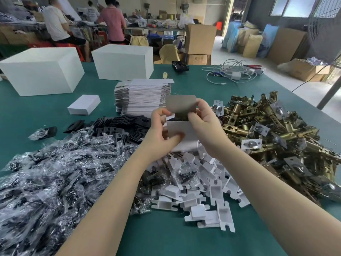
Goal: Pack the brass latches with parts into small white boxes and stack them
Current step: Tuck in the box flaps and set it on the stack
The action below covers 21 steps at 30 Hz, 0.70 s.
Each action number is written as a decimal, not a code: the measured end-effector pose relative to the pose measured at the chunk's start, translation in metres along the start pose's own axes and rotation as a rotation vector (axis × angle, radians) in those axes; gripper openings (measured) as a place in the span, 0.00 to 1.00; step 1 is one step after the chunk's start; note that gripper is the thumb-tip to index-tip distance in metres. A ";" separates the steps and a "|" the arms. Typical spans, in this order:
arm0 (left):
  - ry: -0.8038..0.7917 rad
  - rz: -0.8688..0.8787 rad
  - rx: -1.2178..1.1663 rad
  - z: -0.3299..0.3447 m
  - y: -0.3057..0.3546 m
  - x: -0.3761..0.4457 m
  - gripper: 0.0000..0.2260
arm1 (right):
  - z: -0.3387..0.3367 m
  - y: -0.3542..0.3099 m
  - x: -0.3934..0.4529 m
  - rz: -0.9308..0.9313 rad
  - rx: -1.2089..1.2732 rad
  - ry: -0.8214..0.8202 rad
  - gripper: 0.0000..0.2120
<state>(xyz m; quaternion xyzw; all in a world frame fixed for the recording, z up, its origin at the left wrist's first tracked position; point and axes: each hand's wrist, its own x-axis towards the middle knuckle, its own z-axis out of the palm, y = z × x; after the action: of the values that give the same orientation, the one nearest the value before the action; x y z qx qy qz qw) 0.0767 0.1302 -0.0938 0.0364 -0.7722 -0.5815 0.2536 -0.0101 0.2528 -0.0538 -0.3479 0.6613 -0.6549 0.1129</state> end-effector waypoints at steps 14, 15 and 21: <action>0.265 0.079 -0.175 -0.007 0.004 0.009 0.09 | -0.005 -0.003 0.008 -0.078 0.057 -0.017 0.21; 0.253 0.099 -0.144 -0.009 0.005 0.008 0.07 | -0.006 -0.004 0.009 -0.093 0.026 -0.017 0.21; 0.269 0.139 -0.022 -0.010 0.007 0.006 0.09 | -0.010 0.001 0.001 -0.236 -0.217 -0.009 0.14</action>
<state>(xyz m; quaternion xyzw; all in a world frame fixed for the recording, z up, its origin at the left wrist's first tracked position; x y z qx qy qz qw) 0.0771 0.1216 -0.0830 0.0579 -0.7254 -0.5608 0.3948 -0.0171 0.2599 -0.0529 -0.4362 0.6823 -0.5867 -0.0001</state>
